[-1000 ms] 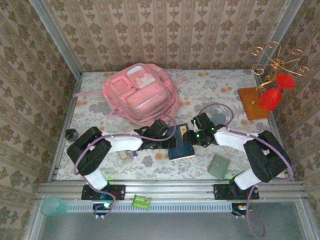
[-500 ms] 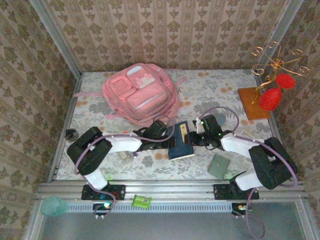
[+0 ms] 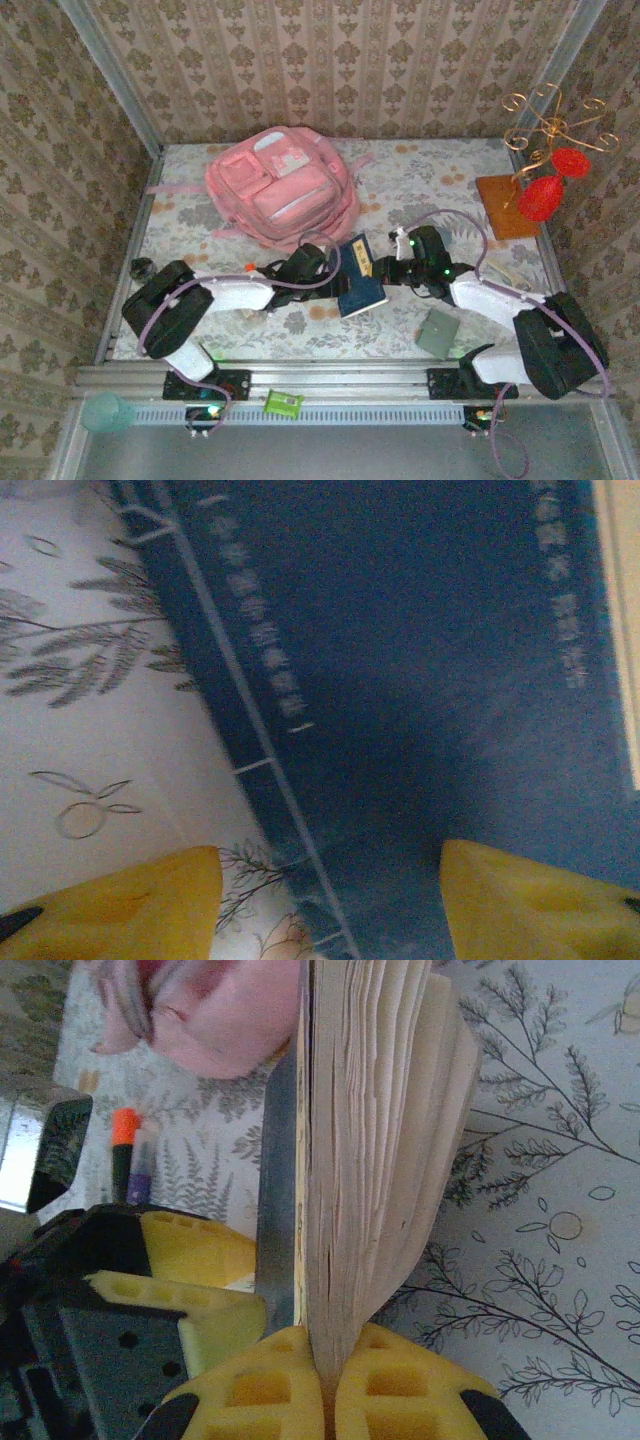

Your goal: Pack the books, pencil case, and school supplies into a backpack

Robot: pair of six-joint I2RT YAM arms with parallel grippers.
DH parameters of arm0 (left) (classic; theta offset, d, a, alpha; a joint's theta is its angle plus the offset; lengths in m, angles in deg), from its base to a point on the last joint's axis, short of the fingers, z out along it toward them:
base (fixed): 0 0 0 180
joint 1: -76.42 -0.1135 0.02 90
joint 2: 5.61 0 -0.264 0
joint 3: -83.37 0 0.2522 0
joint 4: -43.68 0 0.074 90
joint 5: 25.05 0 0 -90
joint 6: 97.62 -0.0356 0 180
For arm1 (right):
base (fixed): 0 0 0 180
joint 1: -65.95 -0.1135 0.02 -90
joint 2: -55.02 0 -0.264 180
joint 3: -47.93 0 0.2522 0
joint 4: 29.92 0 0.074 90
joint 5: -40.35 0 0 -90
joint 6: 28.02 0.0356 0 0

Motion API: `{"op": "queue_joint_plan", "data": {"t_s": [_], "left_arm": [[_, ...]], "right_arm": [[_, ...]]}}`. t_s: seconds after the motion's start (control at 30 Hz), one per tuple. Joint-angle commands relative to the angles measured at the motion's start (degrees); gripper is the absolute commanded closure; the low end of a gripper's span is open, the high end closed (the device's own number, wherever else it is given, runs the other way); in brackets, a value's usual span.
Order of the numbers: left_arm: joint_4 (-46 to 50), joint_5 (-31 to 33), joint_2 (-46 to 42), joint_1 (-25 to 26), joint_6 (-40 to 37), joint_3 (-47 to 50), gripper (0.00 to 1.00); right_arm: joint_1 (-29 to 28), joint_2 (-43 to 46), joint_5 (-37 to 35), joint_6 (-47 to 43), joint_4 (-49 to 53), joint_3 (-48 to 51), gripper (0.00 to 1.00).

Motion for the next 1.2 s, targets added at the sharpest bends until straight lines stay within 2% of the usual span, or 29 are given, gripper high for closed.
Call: {"op": "queue_joint_plan", "data": {"t_s": [0.0, 0.13, 0.3, 0.53, 0.6, 0.67, 0.77, 0.83, 0.9, 0.93, 0.97, 1.03, 1.1, 1.13, 1.17], "left_arm": [[-5.62, 1.43, -5.55, -1.74, 0.84, 2.99, 0.37], [-15.24, -3.69, -10.17, -4.88, 0.07, 6.53, 0.33], [-22.09, -13.74, -14.14, -10.25, 1.07, 5.66, 0.25], [-28.59, -28.07, -14.08, -15.52, 2.03, -0.28, 0.14], [-29.02, -31.40, -13.78, -16.15, 2.26, -2.29, 0.15], [-29.03, -33.25, -13.55, -16.41, 2.19, -3.91, 0.21], [-28.42, -33.18, -14.16, -16.95, 1.58, -4.84, 0.40], [-26.82, -32.66, -14.65, -17.05, 0.14, -4.82, 0.58], [-26.72, -32.05, -15.00, -17.14, -0.03, -4.43, 0.75], [-27.06, -31.64, -15.21, -17.14, 0.29, -4.11, 0.84], [-27.63, -31.37, -15.45, -17.22, 0.64, -3.85, 0.90], [-28.66, -30.13, -16.15, -17.26, 1.72, -3.38, 1.00], [-30.15, -29.65, -16.83, -17.23, 3.03, -2.93, 1.00], [-30.89, -27.28, -17.27, -17.23, 3.89, -2.62, 1.00], [-31.53, -26.66, -17.56, -17.23, 4.69, -2.31, 1.00]], "right_arm": [[2.46, 6.02, 4.20, 2.76, -1.04, -2.01, 1.00], [3.55, 11.04, 6.79, 7.56, -1.65, -4.78, 1.00], [3.54, 14.88, 8.51, 11.39, -1.30, -8.70, 1.00], [2.58, 13.15, 13.81, 12.22, -3.65, -13.02, 1.00], [1.96, 12.29, 14.94, 11.23, -3.27, -14.40, 1.00], [1.76, 11.40, 15.82, 10.12, -2.70, -15.62, 1.00], [1.82, 9.44, 16.97, 5.94, 1.26, -18.25, 1.00], [2.73, 7.94, 17.40, 2.24, 5.02, -20.05, 1.00], [4.25, 6.46, 18.93, 2.20, 5.17, -20.54, 0.99], [4.80, 5.81, 19.83, 3.28, 4.21, -20.51, 0.96], [4.94, 5.35, 20.42, 4.21, 3.40, -20.52, 0.91], [4.67, 4.74, 21.50, 6.22, 1.21, -19.72, 0.74], [4.60, 5.54, 20.98, 7.96, -0.67, -17.51, 0.56], [4.70, 6.17, 20.13, 8.70, -1.35, -16.11, 0.43], [4.54, 6.63, 19.42, 9.53, -2.31, -14.80, 0.35]]}}
